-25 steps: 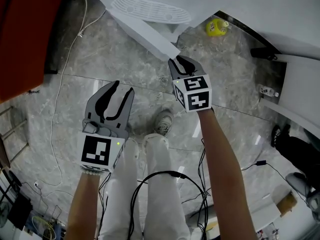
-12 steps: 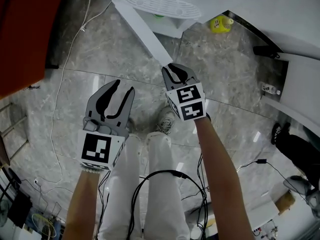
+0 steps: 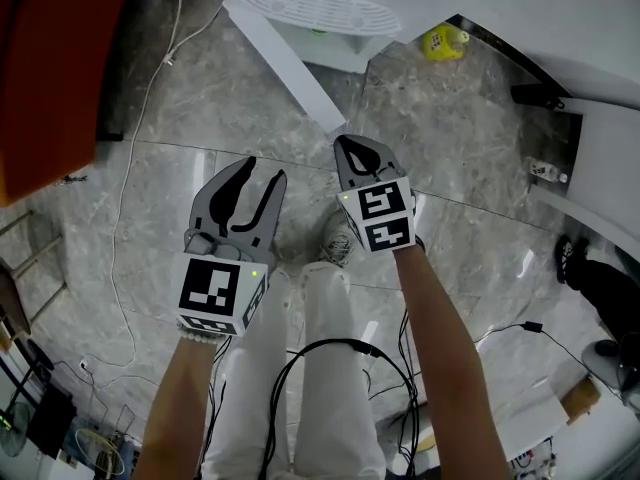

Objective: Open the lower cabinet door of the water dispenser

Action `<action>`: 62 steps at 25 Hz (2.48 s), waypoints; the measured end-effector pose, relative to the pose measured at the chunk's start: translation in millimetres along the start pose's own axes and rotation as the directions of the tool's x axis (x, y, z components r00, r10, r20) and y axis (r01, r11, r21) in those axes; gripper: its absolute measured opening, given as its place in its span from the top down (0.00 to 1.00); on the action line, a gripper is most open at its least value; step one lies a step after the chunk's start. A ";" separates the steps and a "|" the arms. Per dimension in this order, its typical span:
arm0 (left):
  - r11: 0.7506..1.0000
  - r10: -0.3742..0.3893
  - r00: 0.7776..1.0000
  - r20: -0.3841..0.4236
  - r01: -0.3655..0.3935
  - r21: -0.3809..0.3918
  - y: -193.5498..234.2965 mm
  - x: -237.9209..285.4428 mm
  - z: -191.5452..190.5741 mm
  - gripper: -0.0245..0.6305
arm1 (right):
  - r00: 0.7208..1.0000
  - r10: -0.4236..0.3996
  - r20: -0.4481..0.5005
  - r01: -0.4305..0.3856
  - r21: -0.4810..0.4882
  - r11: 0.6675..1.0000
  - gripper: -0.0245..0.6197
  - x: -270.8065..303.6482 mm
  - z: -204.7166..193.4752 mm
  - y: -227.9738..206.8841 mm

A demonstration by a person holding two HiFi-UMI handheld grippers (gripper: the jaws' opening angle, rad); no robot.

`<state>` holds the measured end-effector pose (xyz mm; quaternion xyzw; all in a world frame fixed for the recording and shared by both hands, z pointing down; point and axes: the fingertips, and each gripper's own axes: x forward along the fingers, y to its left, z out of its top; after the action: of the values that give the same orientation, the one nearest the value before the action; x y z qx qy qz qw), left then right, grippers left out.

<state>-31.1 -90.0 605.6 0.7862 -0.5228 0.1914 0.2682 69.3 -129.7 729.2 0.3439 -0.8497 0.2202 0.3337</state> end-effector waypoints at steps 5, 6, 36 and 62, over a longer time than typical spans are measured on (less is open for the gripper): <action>0.999 0.001 1.000 -0.016 -0.001 -0.047 -15.3 19.8 -1.8 0.69 | 0.999 -0.027 0.030 0.025 0.060 0.998 0.96 -31.6 -4.0 -13.0; 0.999 0.002 1.000 -0.021 -0.003 -0.052 -18.4 24.4 -2.6 0.68 | 0.999 -0.033 0.035 0.030 0.073 0.997 0.96 -37.9 -5.1 -16.0; 0.900 0.231 0.945 -0.230 -0.298 -0.318 -15.7 139.2 -48.6 0.48 | 0.996 -0.035 0.077 0.022 0.163 0.986 0.96 -91.1 -11.1 -67.9; 0.911 0.226 0.935 -0.274 -0.303 -0.281 16.7 84.8 -85.9 0.66 | 0.997 -0.037 0.073 0.028 0.120 0.992 0.96 -84.6 0.9 -25.9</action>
<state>-16.1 -102.8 725.9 0.6254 -0.6135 0.2310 0.4233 133.6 -110.5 671.5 0.3849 -0.8414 0.2516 0.2839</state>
